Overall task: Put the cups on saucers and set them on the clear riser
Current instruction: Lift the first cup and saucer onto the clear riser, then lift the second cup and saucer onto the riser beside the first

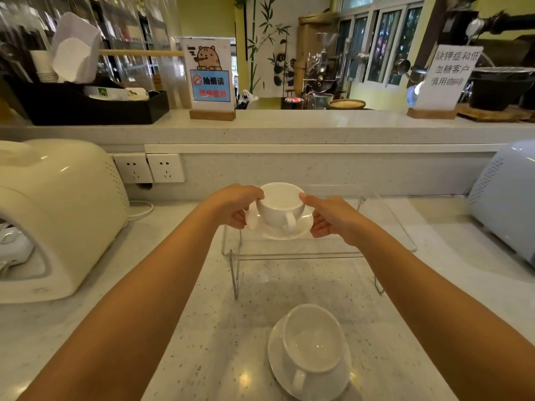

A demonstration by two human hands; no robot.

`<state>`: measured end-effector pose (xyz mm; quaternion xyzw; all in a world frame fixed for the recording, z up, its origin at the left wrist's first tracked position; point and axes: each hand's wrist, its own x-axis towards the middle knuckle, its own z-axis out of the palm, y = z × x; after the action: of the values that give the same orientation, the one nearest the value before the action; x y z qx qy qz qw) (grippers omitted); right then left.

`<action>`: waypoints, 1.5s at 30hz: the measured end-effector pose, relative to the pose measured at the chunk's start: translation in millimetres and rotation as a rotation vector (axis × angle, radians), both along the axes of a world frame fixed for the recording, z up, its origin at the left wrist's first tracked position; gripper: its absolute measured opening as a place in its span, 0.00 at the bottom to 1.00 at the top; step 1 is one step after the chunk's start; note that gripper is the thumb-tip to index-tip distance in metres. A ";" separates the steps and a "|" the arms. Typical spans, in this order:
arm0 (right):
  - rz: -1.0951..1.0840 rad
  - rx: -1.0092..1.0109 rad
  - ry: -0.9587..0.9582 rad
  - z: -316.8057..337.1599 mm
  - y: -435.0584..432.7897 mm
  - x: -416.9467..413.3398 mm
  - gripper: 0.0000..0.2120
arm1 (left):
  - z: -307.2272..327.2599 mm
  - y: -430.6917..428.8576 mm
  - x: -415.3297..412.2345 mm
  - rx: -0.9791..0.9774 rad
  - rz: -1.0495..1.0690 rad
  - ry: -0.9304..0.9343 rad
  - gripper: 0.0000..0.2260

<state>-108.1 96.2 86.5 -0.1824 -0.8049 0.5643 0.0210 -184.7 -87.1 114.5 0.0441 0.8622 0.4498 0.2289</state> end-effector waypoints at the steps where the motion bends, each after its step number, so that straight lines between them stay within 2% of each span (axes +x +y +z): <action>1: 0.015 0.004 -0.026 3.3 1.0 0.8 0.19 | 4.1 -1.6 -1.2 -0.050 -0.019 -0.032 0.18; 5: 0.080 0.107 -0.149 19.3 3.4 6.5 0.29 | 18.1 -5.4 0.0 -0.142 -0.077 -0.061 0.25; 8: 0.027 0.160 -0.071 27.5 0.7 19.0 0.29 | 21.5 -11.2 9.1 -0.150 -0.107 0.017 0.28; 13: -0.032 0.086 0.202 25.9 2.7 69.5 0.14 | -0.8 -23.5 51.6 0.021 -0.075 0.385 0.21; 16: -0.091 0.061 0.332 6.6 0.9 106.5 0.08 | -36.6 -31.4 92.1 -0.003 0.013 0.652 0.21; 18: -0.119 0.042 0.347 -15.2 -1.8 126.4 0.04 | -63.7 -35.9 117.4 -0.001 0.071 0.711 0.21; 20: -0.146 0.037 0.303 -41.7 -3.5 140.5 0.03 | -91.4 -39.1 135.9 0.002 0.105 0.677 0.22; 24: -0.180 0.033 0.082 -89.8 -9.2 160.7 0.10 | -132.6 -38.8 160.3 -0.055 0.118 0.478 0.25; 28: -0.145 -0.040 -0.131 -113.8 -15.5 178.6 0.24 | -148.2 -34.3 173.4 -0.002 0.099 0.154 0.28; 30: -0.130 -0.073 -0.201 -118.7 -18.2 184.2 0.28 | -148.7 -33.3 176.0 0.094 0.099 -0.030 0.28; 32: -0.121 -0.103 -0.235 -120.1 -21.4 187.5 0.26 | -146.6 -33.0 176.9 0.222 0.115 -0.174 0.23; 35: -0.085 -0.190 -0.211 -121.3 -27.5 191.1 0.20 | -144.5 -34.4 175.5 0.357 0.137 -0.275 0.14; 39: -0.104 -0.307 -0.145 -121.9 -33.4 195.1 0.19 | -140.3 -34.0 171.9 0.353 0.110 -0.295 0.15; 45: -0.222 -0.298 -0.098 -125.0 -36.5 205.9 0.12 | -141.5 -34.5 184.5 0.356 0.027 -0.331 0.12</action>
<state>97.8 59.7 -38.5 -0.2985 -0.6872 0.6621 0.0166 -0.1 -121.6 -26.9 -0.0020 0.7206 0.5988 0.3495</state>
